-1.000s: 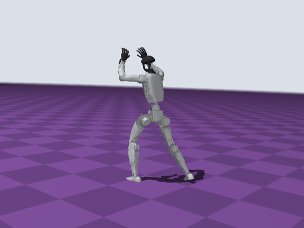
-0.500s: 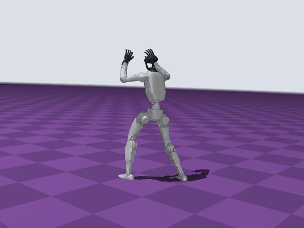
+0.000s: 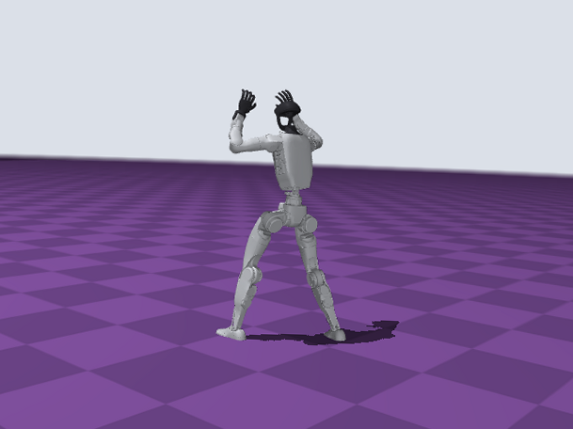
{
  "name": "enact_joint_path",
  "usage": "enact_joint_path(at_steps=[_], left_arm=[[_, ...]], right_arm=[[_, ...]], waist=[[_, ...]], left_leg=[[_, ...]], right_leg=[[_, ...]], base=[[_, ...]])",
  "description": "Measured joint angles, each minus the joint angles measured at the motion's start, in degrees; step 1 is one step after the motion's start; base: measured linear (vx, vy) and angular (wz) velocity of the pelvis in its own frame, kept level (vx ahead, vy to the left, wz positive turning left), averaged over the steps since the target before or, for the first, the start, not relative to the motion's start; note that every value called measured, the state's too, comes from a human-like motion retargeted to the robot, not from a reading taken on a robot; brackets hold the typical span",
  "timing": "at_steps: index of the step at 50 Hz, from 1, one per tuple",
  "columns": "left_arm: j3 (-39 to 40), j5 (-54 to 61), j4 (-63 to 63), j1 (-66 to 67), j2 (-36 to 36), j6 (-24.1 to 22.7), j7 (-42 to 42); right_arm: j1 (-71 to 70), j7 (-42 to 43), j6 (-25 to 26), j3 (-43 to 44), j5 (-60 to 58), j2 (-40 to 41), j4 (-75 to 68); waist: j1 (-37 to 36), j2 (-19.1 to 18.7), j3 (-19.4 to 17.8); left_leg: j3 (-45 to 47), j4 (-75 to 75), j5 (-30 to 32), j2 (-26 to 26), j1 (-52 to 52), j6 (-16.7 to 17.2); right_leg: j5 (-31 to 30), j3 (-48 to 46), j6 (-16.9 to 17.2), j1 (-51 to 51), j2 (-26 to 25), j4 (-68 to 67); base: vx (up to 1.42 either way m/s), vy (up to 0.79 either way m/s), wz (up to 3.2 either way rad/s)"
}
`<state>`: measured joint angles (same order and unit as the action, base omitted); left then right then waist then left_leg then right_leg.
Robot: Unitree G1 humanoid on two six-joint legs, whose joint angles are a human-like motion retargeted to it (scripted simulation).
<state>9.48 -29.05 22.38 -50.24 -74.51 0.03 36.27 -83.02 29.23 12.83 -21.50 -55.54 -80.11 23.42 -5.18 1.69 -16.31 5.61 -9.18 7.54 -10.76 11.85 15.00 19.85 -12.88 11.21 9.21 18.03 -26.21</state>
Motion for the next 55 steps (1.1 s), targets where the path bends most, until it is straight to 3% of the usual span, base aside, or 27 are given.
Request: enact_joint_path(at_steps=[2,8,17,23,30,33,37,41,43,45,48,50,52,55], left_arm=[[-0.81,-1.34,-0.18,0.40,0.21,-0.44,-0.36],[0.01,0.67,0.10,0.29,-1.30,-0.39,0.90],[3.18,1.74,2.28,3.42,-1.68,-0.57,2.25],[6.87,1.23,5.22,6.26,0.29,-0.23,3.74],[11.28,0.80,8.26,9.01,2.79,0.45,5.79],[14.36,0.57,9.43,11.70,4.63,-0.18,6.61],[17.34,-0.30,10.74,12.88,6.28,-0.95,7.25],[16.15,-1.87,9.35,10.31,3.57,-1.11,6.99],[11.59,-2.76,6.86,5.66,-0.30,0.07,6.84],[2.23,-3.59,1.98,-4.54,-6.11,2.27,6.96],[-28.07,-6.93,-10.55,-37.23,-8.10,4.50,9.23],[-59.68,-8.55,-28.52,-68.87,1.80,7.09,12.25],[-81.64,-3.08,-52.27,-92.47,14.82,6.16,16.64],[-89.70,1.66,-78.57,-101.06,26.96,1.44,16.08]], right_arm=[[0.51,0.70,-1.55,0.06,0.38,-0.17,0.03],[-0.40,1.00,-0.51,-0.33,0.68,-0.90,-0.18],[0.71,1.56,1.01,1.86,-0.40,-1.73,0.18],[3.66,2.11,1.88,5.31,-2.03,-2.42,2.98],[7.88,2.43,3.49,11.78,-3.52,-2.17,5.43],[11.58,2.84,3.47,16.00,-4.30,-0.25,5.08],[15.37,2.39,3.38,20.37,-5.58,1.95,3.90],[18.26,3.49,3.98,23.48,-7.08,2.46,2.60],[17.04,4.50,5.48,22.66,-7.08,1.18,1.40],[10.30,5.54,6.84,17.24,-4.76,-1.61,-2.07],[-16.61,10.10,6.92,-9.35,-0.21,-1.78,-15.51],[-41.51,15.65,7.91,-36.48,5.05,4.32,-33.50],[-59.70,22.23,5.01,-53.92,15.51,12.88,-54.69],[-65.60,22.02,-1.12,-58.72,22.95,23.39,-77.43]], waist=[[0.42,-0.43,1.34],[0.35,-1.10,1.23],[1.00,-1.07,-1.41],[1.22,-0.99,-4.98],[3.05,-1.91,-12.24],[3.88,-2.47,-12.79],[3.28,-1.30,-11.43],[-0.72,-0.88,-2.73],[-2.64,-0.63,3.63],[-3.55,-0.29,9.53],[-2.49,-1.02,16.81],[-1.98,-1.65,20.92],[-0.04,-1.64,20.85],[3.08,-2.63,22.00]], left_leg=[[0.54,-2.86,-2.35,-0.07,1.54,0.00],[-0.41,3.97,2.09,-0.58,-1.43,0.00],[-1.12,1.17,1.18,-0.05,-0.03,0.00],[-2.53,-10.76,-4.15,-0.21,5.39,0.00],[-6.25,-32.49,-13.95,-0.53,14.33,0.00],[-7.24,-41.06,-18.47,-0.77,18.68,0.00],[-6.06,-46.92,-23.73,0.02,19.51,0.00],[-3.44,-45.59,-27.15,-0.98,16.94,0.00],[-2.16,-41.04,-26.84,-1.19,14.29,0.00],[-0.97,-33.52,-24.81,-0.63,10.30,-0.14],[-0.63,-18.49,-18.65,1.39,3.44,-0.64],[-1.41,-8.61,-14.01,1.78,-0.53,-0.36],[-2.41,-0.85,-10.33,2.22,-3.89,0.00],[-3.81,5.97,-7.64,3.52,-7.59,0.00]], right_leg=[[0.54,-0.96,-0.02,0.08,0.17,-0.46],[-0.86,-0.82,-0.02,0.79,-1.33,1.93],[0.61,-0.93,-0.28,-0.17,-0.55,-1.31],[4.31,-0.36,-1.27,-2.37,0.63,-8.13],[11.80,0.30,-3.67,-4.46,2.22,-20.76],[14.12,0.94,-3.92,-5.83,2.78,-24.45],[15.29,1.45,-2.71,-3.83,4.87,-23.24],[8.05,1.52,-2.24,-0.55,4.64,-13.58],[0.80,2.51,-3.06,-0.24,3.55,-9.46],[-6.20,5.40,-4.10,-1.90,1.85,-8.91],[-11.09,9.43,-3.25,-7.84,-1.21,-15.84],[-12.75,9.28,-2.40,-12.60,-3.05,-21.64],[-14.40,7.54,-1.45,-16.29,-3.31,-25.02],[-15.83,5.60,0.80,-18.96,-2.60,-22.63]], base=[[0.01,0.00,0.10],[-0.01,-0.02,-0.04],[0.00,0.00,0.00],[0.00,0.00,0.00],[0.02,0.05,0.07],[0.16,0.18,0.00],[0.35,0.22,-0.13],[0.53,0.28,-0.43],[0.57,0.29,-0.26],[0.53,0.28,0.03],[0.42,0.27,0.48],[0.33,0.21,0.72],[0.28,0.21,0.83],[0.26,0.21,0.79]])
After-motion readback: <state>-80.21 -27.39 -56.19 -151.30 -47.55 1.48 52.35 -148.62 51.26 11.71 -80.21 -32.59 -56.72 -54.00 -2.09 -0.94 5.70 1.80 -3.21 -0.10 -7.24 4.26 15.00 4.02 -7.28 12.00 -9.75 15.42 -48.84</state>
